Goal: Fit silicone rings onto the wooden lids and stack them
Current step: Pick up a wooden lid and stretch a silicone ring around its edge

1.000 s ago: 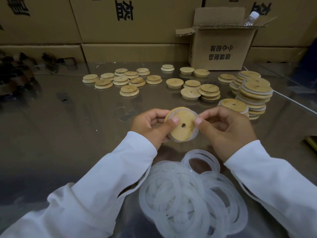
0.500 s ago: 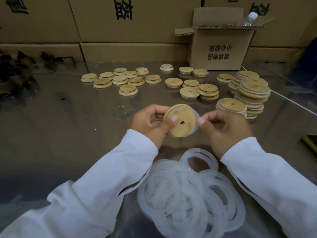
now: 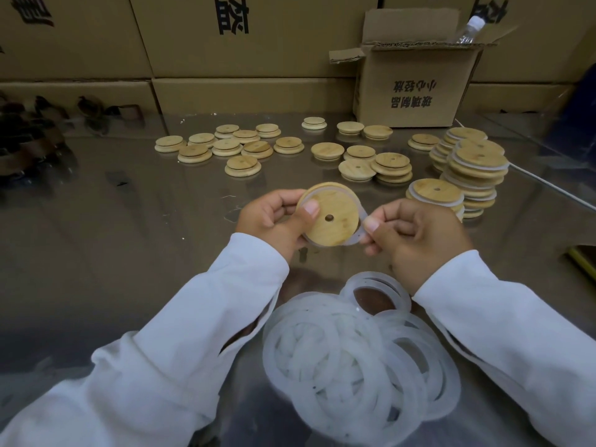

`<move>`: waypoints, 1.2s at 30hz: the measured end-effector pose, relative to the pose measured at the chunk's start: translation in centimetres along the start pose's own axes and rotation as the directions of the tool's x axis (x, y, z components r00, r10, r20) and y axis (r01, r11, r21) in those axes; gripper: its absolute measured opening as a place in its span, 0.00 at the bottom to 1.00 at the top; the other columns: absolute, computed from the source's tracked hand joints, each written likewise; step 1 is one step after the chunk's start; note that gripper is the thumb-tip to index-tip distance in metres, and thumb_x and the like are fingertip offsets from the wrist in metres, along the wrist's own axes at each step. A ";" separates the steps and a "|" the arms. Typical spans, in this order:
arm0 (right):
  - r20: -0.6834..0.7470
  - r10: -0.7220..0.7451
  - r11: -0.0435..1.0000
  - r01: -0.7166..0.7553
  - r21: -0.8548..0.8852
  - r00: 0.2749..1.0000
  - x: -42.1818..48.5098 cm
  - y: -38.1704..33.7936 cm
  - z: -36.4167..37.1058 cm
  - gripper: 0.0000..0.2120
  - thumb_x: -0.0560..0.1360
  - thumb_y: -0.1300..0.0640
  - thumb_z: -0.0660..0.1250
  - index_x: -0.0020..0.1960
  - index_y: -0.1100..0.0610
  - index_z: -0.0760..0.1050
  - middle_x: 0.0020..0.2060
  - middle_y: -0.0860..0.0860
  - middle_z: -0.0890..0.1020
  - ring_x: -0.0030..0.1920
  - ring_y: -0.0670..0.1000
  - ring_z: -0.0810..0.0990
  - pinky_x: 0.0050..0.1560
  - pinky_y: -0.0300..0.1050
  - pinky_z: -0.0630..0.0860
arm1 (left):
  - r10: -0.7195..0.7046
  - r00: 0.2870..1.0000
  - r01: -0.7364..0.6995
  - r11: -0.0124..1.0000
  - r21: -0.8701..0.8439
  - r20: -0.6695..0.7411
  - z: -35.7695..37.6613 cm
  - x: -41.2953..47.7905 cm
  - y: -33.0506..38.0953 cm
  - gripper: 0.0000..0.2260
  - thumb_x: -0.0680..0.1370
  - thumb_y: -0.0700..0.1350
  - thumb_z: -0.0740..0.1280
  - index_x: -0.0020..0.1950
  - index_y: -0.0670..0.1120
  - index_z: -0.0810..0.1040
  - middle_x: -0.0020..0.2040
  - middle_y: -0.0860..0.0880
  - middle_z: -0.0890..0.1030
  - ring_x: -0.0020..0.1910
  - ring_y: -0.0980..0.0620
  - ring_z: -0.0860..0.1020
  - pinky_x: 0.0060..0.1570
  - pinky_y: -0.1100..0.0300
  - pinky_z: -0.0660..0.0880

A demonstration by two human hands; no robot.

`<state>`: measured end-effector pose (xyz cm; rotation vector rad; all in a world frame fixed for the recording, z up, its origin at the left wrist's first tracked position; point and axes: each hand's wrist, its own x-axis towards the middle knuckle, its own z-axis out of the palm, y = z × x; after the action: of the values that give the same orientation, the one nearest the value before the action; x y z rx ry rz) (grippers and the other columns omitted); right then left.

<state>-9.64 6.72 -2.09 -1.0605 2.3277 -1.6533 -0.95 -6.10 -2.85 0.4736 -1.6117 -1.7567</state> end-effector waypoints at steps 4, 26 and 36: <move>-0.027 0.017 1.000 -0.016 0.022 0.999 0.0 -0.1 -0.2 0.08 0.74 0.59 0.66 0.36 0.52 0.75 0.31 0.44 0.83 0.29 0.41 0.79 0.36 0.38 0.71 | -0.014 1.000 0.014 1.000 -0.018 0.014 0.2 0.0 -0.1 0.06 0.74 0.34 0.65 0.44 0.45 0.77 0.41 0.45 0.81 0.38 0.52 0.81 0.39 0.57 0.81; 0.075 0.129 0.978 -0.139 0.157 0.989 0.3 -0.3 -0.5 0.08 0.74 0.63 0.64 0.37 0.56 0.75 0.26 0.46 0.81 0.22 0.43 0.75 0.38 0.45 0.78 | -0.146 0.986 0.153 0.984 -0.087 0.078 -0.2 0.7 -0.3 0.04 0.73 0.34 0.65 0.44 0.40 0.79 0.34 0.47 0.83 0.35 0.51 0.82 0.37 0.55 0.81; 0.035 -0.095 0.983 0.099 -0.152 0.995 0.1 -0.6 -0.8 0.09 0.73 0.60 0.66 0.37 0.49 0.72 0.27 0.46 0.80 0.27 0.45 0.78 0.35 0.40 0.77 | -0.175 0.981 0.186 0.972 -0.145 0.088 -0.3 0.7 0.0 0.05 0.74 0.34 0.64 0.42 0.41 0.79 0.32 0.48 0.83 0.33 0.51 0.83 0.32 0.58 0.80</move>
<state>-9.82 7.20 -1.22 -1.2355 2.4563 -1.4993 -1.28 -6.82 -2.76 0.5002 -1.5095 -2.0383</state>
